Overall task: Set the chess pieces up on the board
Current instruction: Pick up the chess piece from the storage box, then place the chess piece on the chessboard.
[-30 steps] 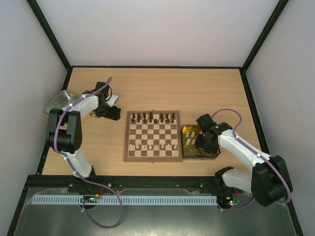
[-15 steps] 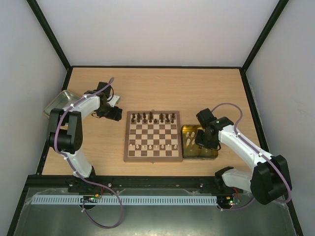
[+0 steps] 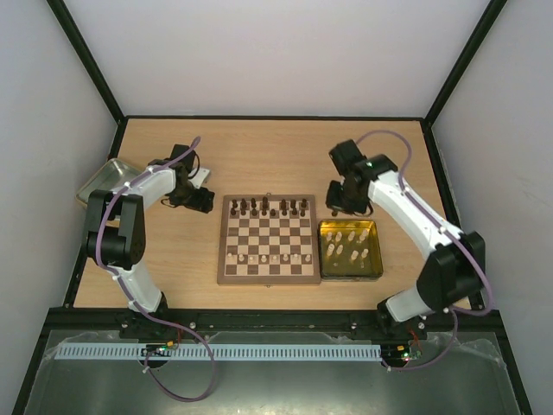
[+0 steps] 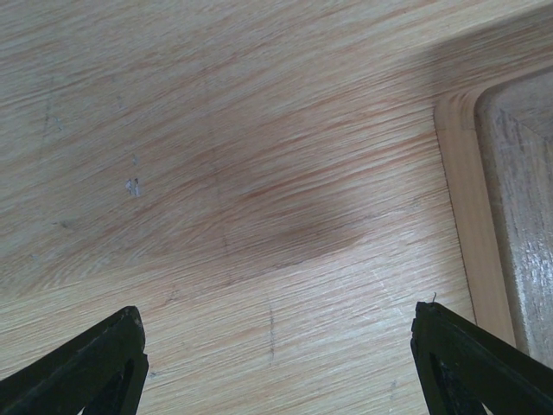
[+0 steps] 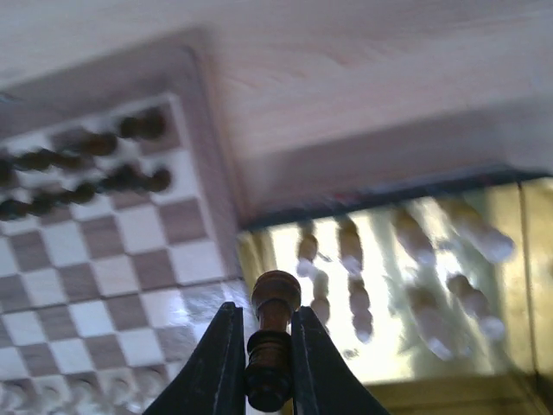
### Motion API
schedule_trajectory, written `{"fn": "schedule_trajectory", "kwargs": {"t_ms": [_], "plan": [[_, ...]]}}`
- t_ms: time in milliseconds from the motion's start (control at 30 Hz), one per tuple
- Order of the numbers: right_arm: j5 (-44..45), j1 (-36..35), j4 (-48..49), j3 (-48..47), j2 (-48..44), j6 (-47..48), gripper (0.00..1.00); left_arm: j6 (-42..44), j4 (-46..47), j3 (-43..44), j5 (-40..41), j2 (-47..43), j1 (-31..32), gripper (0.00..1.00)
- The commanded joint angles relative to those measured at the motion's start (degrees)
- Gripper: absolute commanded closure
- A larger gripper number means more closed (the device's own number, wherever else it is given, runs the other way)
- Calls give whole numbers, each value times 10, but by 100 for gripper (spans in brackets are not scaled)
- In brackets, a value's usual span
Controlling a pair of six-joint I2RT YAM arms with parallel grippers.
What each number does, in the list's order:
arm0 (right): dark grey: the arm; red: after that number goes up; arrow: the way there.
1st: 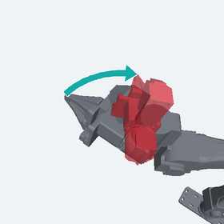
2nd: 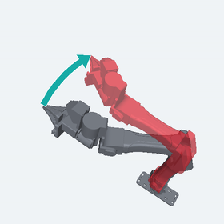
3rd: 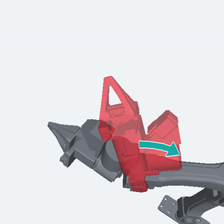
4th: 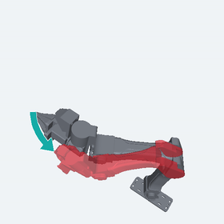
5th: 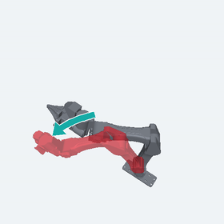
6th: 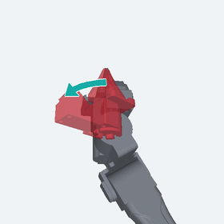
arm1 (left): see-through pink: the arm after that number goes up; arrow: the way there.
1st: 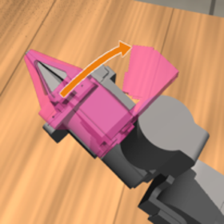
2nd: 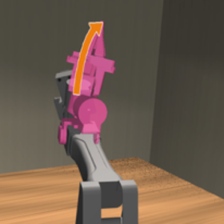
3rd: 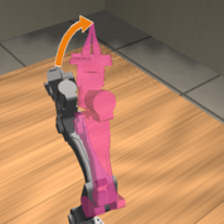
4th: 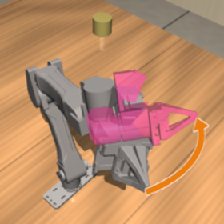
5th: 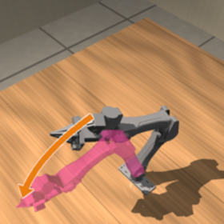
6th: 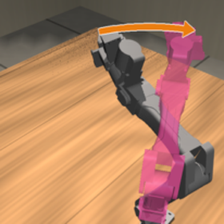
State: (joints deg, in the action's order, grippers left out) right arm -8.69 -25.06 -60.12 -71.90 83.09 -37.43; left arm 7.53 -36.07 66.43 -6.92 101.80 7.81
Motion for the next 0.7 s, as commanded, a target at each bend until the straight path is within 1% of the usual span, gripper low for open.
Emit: {"fn": "schedule_trajectory", "kwargs": {"t_ms": [0,167,300,667], "plan": [[3,-32,-15,-110,89,24,97,2,-4,2,8,7,2,16],[-2,-68,-1,-206,185,22,98,2,-1,-2,8,7,1,16],[2,-84,1,-270,245,21,98,2,-1,0,9,7,1,16],[2,-97,-19,-366,336,34,98,3,0,3,5,9,-1,16]]}}
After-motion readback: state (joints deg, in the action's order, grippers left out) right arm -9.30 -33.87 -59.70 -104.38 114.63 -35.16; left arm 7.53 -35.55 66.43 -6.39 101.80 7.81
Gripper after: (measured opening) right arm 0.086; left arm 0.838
